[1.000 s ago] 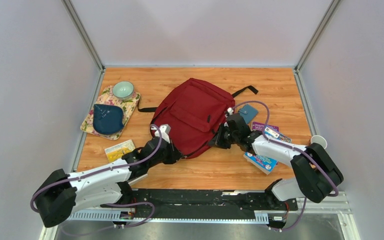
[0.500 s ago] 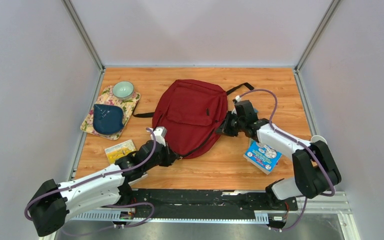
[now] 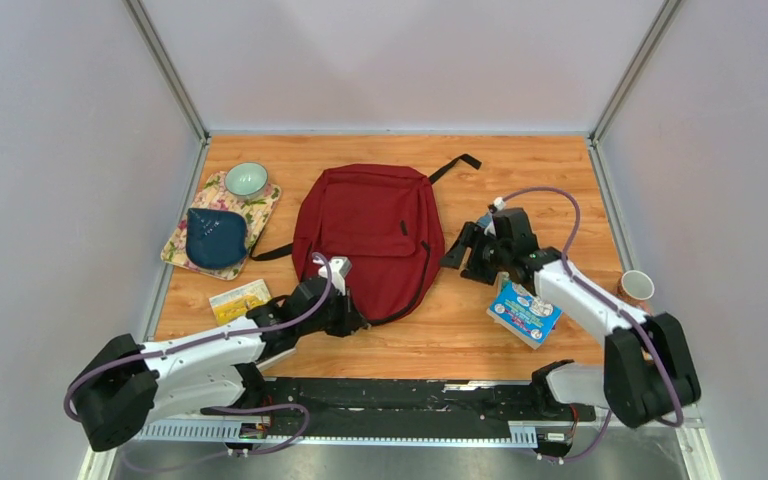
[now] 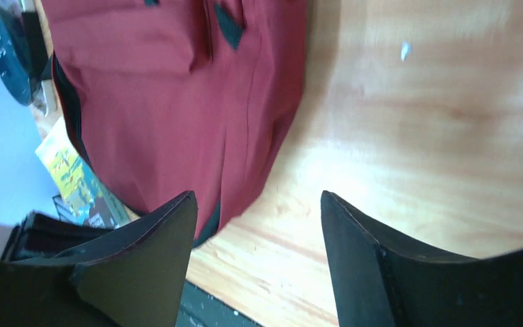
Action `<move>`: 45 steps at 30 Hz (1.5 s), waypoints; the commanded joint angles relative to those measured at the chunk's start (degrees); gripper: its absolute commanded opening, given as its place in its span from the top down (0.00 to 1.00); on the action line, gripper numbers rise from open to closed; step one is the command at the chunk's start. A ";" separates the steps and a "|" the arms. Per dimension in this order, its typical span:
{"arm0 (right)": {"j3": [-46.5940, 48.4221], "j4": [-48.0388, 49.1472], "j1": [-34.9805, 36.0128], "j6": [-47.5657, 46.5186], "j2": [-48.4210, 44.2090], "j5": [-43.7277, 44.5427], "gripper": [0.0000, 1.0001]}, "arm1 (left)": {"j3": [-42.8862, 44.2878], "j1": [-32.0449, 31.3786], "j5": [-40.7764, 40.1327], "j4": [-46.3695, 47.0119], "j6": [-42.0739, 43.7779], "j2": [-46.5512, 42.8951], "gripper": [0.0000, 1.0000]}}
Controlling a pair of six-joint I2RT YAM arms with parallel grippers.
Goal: Pack the student bag
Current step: Unzip the student bag at the center of the board.
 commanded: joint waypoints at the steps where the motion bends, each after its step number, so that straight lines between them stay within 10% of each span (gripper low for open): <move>1: -9.10 4.86 2.29 8.92 -9.49 -5.09 0.30 | 3.47 -0.26 3.73 4.75 0.21 2.59 1.00; 21: -10.18 20.88 11.44 22.04 -0.12 -8.45 0.27 | 14.73 -1.49 12.08 9.06 2.76 14.02 1.00; 32: -8.33 19.12 8.72 17.12 1.90 -5.99 1.00 | 11.39 -1.57 8.57 2.92 4.34 9.72 1.00; 45: -5.17 12.88 -3.76 6.75 0.50 -11.59 1.00 | 9.28 -1.49 -12.79 -18.36 7.60 -0.56 1.00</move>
